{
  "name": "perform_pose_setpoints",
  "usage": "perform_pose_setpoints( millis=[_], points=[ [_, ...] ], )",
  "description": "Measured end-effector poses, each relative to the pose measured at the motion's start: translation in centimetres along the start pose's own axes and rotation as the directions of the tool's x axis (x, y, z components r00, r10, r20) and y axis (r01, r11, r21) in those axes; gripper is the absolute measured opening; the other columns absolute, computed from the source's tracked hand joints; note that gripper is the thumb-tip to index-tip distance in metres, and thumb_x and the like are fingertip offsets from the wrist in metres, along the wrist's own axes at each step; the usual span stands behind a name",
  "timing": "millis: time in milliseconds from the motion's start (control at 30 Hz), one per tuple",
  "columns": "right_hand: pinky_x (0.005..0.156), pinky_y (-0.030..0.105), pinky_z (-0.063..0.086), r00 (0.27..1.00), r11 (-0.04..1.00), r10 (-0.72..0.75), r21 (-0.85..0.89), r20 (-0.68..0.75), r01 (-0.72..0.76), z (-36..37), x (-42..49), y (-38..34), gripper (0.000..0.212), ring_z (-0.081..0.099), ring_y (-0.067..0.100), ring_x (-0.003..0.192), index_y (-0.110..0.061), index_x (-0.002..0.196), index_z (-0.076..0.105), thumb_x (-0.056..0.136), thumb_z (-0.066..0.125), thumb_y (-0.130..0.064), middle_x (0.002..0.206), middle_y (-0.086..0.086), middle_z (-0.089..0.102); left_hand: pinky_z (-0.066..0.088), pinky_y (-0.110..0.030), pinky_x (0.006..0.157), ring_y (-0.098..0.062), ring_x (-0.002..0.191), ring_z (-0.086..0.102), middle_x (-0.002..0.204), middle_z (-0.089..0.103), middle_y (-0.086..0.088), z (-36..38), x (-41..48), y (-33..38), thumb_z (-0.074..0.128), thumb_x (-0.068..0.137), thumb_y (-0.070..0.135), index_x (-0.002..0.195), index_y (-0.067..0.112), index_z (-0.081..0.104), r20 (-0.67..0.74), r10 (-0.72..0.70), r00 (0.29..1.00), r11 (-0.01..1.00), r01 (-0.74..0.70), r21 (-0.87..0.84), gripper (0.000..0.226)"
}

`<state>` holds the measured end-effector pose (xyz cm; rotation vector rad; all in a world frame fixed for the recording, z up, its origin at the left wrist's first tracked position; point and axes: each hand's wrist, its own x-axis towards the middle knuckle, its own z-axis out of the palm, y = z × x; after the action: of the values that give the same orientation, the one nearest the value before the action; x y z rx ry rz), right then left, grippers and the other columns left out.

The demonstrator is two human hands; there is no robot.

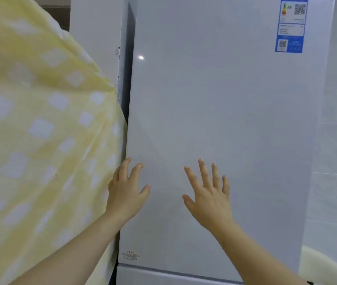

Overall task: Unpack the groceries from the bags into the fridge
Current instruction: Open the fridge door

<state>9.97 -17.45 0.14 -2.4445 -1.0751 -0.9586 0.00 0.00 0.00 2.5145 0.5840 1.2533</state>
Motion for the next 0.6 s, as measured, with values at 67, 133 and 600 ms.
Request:
perform_pose_setpoints(
  millis=[67, 133, 600],
  points=[
    [0.114, 0.049, -0.009, 1.0, 0.998, 0.002, -0.063, 0.023, -0.001, 0.6, 1.0, -0.5, 0.069, -0.021, 0.031, 0.142, -0.038, 0.148, -0.007, 0.096, 0.038, -0.046, 0.155, -0.003, -0.023, 0.022, -0.037, 0.112, -0.021, 0.143, 0.009, 0.155, 0.005, -0.003, 0.5, 0.6, -0.8, 0.053, 0.091, 0.031, 0.143, 0.022, 0.026, -0.017, -0.081, 0.997, 0.987, 0.078, -0.139, 0.059],
    [0.114, 0.049, -0.008, 1.0, 0.997, 0.01, -0.071, 0.006, -0.009, 1.1, 2.0, -0.9, 0.07, -0.018, 0.031, 0.143, -0.036, 0.148, -0.004, 0.095, 0.04, -0.045, 0.158, -0.003, -0.014, 0.021, -0.034, 0.112, -0.019, 0.144, 0.008, 0.156, 0.002, -0.003, 1.1, 1.1, -1.4, 0.054, 0.091, 0.028, 0.147, 0.022, 0.015, -0.009, -0.069, 0.998, 0.974, 0.065, -0.215, 0.068],
    [0.1, 0.059, 0.019, 0.974, 0.951, -0.046, -0.308, -0.222, -0.025, 6.6, 3.2, -0.5, 0.101, 0.024, 0.041, 0.133, -0.023, 0.139, 0.033, 0.053, 0.081, -0.05, 0.147, 0.008, 0.027, 0.046, -0.034, 0.088, -0.03, 0.113, 0.054, 0.127, 0.054, -0.009, 3.5, 4.5, -4.4, 0.064, 0.084, 0.039, 0.127, 0.007, 0.043, 0.056, -0.308, 0.95, 0.869, 0.305, -0.39, 0.057]
  ],
)
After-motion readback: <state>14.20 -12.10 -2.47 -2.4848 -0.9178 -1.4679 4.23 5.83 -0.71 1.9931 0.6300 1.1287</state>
